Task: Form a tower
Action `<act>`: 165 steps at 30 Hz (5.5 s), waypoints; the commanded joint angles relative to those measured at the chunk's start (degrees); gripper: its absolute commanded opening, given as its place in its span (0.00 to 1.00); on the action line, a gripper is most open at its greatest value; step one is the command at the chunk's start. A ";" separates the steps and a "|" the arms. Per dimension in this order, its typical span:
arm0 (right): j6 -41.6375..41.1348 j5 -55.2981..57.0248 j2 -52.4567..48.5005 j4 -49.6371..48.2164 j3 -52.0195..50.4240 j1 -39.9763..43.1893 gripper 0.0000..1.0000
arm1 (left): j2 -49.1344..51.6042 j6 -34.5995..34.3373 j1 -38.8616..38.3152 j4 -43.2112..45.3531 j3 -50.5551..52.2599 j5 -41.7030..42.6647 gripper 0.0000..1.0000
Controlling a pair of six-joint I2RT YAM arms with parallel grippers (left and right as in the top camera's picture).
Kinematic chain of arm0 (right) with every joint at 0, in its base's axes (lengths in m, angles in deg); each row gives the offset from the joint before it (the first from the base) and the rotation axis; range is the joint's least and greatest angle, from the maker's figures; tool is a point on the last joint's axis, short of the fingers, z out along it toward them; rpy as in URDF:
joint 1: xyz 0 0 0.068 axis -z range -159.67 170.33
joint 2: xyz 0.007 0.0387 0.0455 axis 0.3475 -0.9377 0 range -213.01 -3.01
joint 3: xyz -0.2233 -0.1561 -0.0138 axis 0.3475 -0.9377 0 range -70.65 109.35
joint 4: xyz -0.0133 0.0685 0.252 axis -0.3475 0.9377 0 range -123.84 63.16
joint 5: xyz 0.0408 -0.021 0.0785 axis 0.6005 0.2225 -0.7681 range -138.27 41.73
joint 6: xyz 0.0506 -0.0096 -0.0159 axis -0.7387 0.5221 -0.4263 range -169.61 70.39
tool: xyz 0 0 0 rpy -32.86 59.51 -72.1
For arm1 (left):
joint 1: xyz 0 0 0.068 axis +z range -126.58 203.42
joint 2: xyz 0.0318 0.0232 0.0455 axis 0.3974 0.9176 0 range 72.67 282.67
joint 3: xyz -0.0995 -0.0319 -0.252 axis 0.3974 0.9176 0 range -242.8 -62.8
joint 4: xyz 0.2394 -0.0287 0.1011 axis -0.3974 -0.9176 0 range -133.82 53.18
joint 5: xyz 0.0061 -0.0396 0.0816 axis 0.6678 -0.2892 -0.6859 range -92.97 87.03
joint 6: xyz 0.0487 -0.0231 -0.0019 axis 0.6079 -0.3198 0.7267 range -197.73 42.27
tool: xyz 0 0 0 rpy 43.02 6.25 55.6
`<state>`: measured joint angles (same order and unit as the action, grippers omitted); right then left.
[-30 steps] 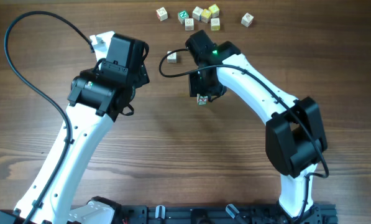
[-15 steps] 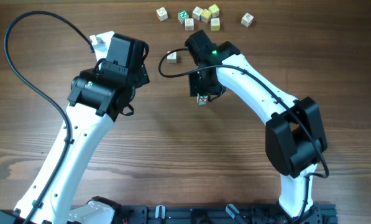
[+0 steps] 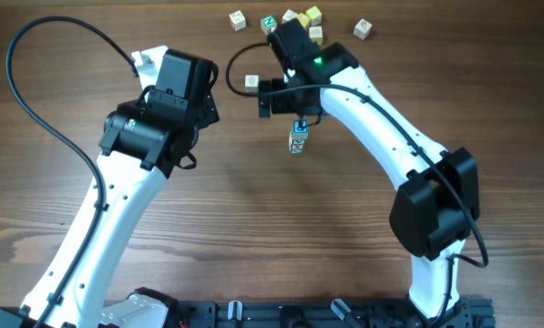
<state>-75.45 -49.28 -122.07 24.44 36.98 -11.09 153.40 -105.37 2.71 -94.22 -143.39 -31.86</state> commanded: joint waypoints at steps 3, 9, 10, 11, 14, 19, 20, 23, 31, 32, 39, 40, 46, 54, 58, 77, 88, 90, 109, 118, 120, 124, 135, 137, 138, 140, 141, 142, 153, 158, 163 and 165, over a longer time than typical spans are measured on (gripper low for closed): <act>-5.05 1.05 1.99 2.38 7.13 8.83 1.00 | -0.26 0.66 0.26 0.11 -0.07 -0.13 1.00; -8.63 -4.90 2.12 13.79 7.02 21.42 0.12 | -0.26 0.63 0.26 0.11 -0.07 -0.11 1.00; -8.63 -5.31 2.12 15.91 7.02 22.01 0.08 | -0.26 0.63 0.26 0.11 -0.07 -0.13 1.00; -6.56 -5.29 2.12 18.16 7.02 22.29 0.04 | -0.26 0.63 0.26 0.11 -0.07 -0.13 1.00; 1.81 -5.29 2.12 19.12 7.02 22.03 0.04 | -0.26 0.63 0.26 0.11 -0.07 -0.13 1.00; 1.11 -8.39 2.05 21.31 6.99 22.01 0.04 | -0.26 0.63 0.26 0.11 -0.07 -0.13 1.00; 0.17 -9.77 2.05 21.62 6.99 22.01 0.04 | -0.26 0.66 0.26 0.11 -0.07 -0.13 1.00; -0.50 -13.14 1.95 22.47 6.43 21.18 0.04 | -0.26 0.63 0.26 0.11 -0.07 -0.13 1.00; -4.81 -15.45 1.29 18.43 0.20 14.82 0.04 | -0.26 0.63 0.26 0.11 -0.07 -0.13 1.00; -6.03 -15.41 1.29 17.81 -0.66 14.14 0.04 | -0.26 0.63 0.26 0.11 -0.07 -0.13 1.00; -7.74 -17.09 1.20 16.61 -2.29 13.14 0.04 | -0.26 0.63 0.26 0.11 -0.07 -0.13 1.00; -8.20 -17.09 1.16 16.72 -2.34 12.94 0.04 | -0.26 0.63 0.26 0.11 -0.07 -0.13 1.00; -10.32 -17.09 1.09 14.49 -6.03 11.87 0.04 | -0.26 0.66 0.26 0.11 -0.07 -0.13 1.00; -10.32 -20.61 1.09 14.53 -6.03 11.87 0.04 | -0.26 0.63 0.26 0.11 -0.07 -0.13 1.00; -10.34 -22.16 1.09 14.38 -6.03 11.87 0.04 | -0.26 0.63 0.26 0.11 -0.07 -0.13 1.00; -10.82 -24.41 1.09 13.29 -6.03 10.99 0.04 | -0.26 0.66 0.26 0.11 -0.07 -0.13 1.00; -11.85 -18.18 1.09 12.72 -6.03 11.04 0.04 | -0.26 0.63 0.26 0.11 -0.07 -0.13 1.00; -12.07 -17.11 1.09 11.67 -6.03 11.08 0.04 | -0.26 0.63 0.26 0.11 -0.07 -0.13 1.00; -13.18 -20.44 1.09 8.37 -6.03 11.08 0.04 | -0.26 0.63 0.26 0.11 -0.07 -0.13 1.00; -13.25 -20.44 1.09 8.02 -6.03 11.08 0.04 | -0.26 0.66 0.26 0.11 -0.07 -0.13 1.00; -13.27 -20.44 1.09 7.89 -6.03 11.08 0.04 | -0.26 0.63 0.26 0.11 -0.07 -0.11 1.00; -13.22 -20.44 1.09 7.74 -6.03 11.08 0.04 | -0.26 0.66 0.26 0.11 -0.07 -0.13 1.00; -13.22 -20.44 1.09 7.41 -6.03 11.13 0.04 | -0.26 0.63 0.26 0.11 -0.07 -0.11 1.00; -13.20 -20.44 1.09 7.30 -6.03 11.13 0.04 | -0.26 0.63 0.26 0.11 -0.07 -0.13 1.00; -13.22 -20.44 1.09 7.28 -6.03 11.13 0.04 | -0.26 0.63 0.26 0.11 -0.07 -0.13 1.00; -13.22 -20.44 1.09 7.26 -6.03 11.13 0.04 | -0.26 0.63 0.26 0.11 -0.07 -0.13 1.00; -13.22 -20.44 1.09 7.26 -6.03 11.13 0.04 | -0.26 0.63 0.26 0.11 -0.07 -0.13 1.00; -13.22 -20.44 1.09 7.26 -6.03 11.13 0.04 | -0.26 0.63 0.26 0.11 -0.07 -0.13 1.00; -13.22 -20.44 1.09 7.10 -6.03 11.13 0.04 | -0.26 0.66 0.26 0.11 -0.07 -0.13 1.00; -13.22 -20.44 1.09 7.04 -6.03 11.13 0.04 | -0.26 0.63 0.26 0.11 -0.07 -0.13 1.00; -13.18 -20.39 1.09 6.93 -6.03 11.15 0.04 | -0.26 0.63 0.26 0.11 -0.07 -0.13 1.00; -13.18 -18.86 1.09 7.13 -6.03 11.43 0.05 | -0.26 0.63 0.26 0.11 -0.07 -0.13 1.00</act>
<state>-88.00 -68.82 -121.83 31.63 31.26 0.13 153.40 -105.37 2.71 -94.25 -143.39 -31.83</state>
